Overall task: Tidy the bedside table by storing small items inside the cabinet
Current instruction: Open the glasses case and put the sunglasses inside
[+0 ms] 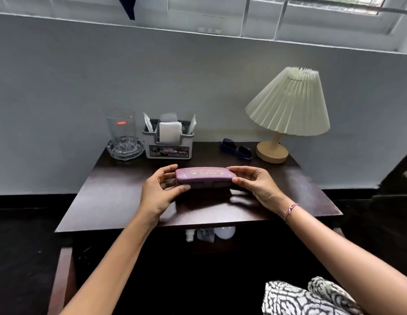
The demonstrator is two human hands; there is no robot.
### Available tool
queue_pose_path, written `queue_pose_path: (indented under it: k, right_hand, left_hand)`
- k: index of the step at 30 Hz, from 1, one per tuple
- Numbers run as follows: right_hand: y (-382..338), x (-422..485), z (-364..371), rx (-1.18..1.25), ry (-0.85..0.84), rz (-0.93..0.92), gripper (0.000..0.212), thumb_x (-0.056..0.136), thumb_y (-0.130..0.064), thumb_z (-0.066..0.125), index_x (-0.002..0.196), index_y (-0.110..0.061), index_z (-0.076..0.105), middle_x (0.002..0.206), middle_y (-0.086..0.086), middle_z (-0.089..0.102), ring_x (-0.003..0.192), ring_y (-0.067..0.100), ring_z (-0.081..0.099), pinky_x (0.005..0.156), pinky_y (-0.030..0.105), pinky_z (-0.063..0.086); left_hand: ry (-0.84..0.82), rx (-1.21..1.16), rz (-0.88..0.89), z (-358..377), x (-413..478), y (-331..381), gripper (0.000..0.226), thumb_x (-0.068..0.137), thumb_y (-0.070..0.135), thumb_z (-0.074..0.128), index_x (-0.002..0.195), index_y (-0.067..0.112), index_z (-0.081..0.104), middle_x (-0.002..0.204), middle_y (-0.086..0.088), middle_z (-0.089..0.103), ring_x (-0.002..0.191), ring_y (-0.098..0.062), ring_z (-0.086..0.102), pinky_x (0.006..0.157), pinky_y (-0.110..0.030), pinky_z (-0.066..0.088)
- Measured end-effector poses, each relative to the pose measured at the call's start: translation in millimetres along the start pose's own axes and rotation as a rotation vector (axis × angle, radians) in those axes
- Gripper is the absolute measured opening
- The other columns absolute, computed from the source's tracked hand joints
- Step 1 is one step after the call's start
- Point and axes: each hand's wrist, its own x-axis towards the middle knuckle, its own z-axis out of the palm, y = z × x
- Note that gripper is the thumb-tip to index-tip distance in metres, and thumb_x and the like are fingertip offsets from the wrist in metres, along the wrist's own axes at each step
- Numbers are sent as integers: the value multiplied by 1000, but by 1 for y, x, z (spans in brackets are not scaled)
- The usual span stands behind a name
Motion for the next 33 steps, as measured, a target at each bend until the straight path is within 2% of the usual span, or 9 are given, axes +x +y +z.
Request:
queue_pose_path:
  k: [4,8,12,15,19,22,26,30,33]
  right_hand:
    - [1,-5,0,-44,45,-59,31,69,-17,75,100,-14,72,95,0,75,88,7,68,74,13,52]
    - [-1,-6,4,-32,121,-75,24,72,-28,71,91,-15,72,84,0,75,80,12,70,70,18,56]
    - [-3,-4,8,-53,168,-52,24,74,-36,64,85,-15,69,74,-3,74,65,7,68,62,16,56]
    - [-3,-3,10,-56,196,-37,18,84,-30,60,82,-16,71,73,-2,72,60,5,66,57,15,55]
    - [-4,-4,12,-32,248,-28,26,93,-25,53,79,-15,73,68,-4,73,57,4,61,50,13,49]
    - [-4,-4,12,-56,271,-9,28,93,-26,54,76,-15,73,64,-4,72,53,4,57,46,13,45]
    - [-4,-2,15,-150,280,-22,19,93,-22,56,84,-16,72,56,-7,61,45,-2,49,44,10,40]
    - [-4,0,13,-176,303,-18,12,92,-18,58,92,-15,70,51,-11,58,45,-3,48,46,9,42]
    - [-3,0,14,-156,300,-23,13,92,-16,57,89,-18,69,48,-12,60,43,-4,49,44,9,41]
  left_hand:
    - [-16,3,15,0,-1,1,64,60,-5,80,114,21,57,97,1,66,76,3,67,73,-10,51]
    - [-60,-13,5,-3,-3,4,74,51,9,83,119,23,56,103,-2,65,81,-2,67,73,-10,52]
    - [-112,-13,17,-4,-7,7,74,48,15,83,115,29,56,105,-3,65,84,-1,68,72,-13,53]
    - [-127,-26,9,-5,-8,9,73,50,10,83,115,28,56,107,-6,65,85,-4,69,72,-13,53]
    - [-168,-18,1,-3,-10,9,75,58,-6,80,121,25,53,107,-5,66,86,-3,69,71,-12,52]
    - [-185,-24,-20,-3,-10,11,84,60,-8,79,130,24,47,107,-3,68,90,-8,70,76,-17,55]
    - [-214,13,-7,-1,-12,13,79,59,-2,81,126,29,53,97,5,74,91,-6,69,77,-14,52]
    - [-258,30,-29,-3,-12,15,67,60,8,83,118,34,62,105,0,73,106,-14,63,96,-27,47]
    - [-269,11,-74,-5,-11,16,59,56,23,84,112,32,67,97,8,74,95,-8,65,88,-21,51]
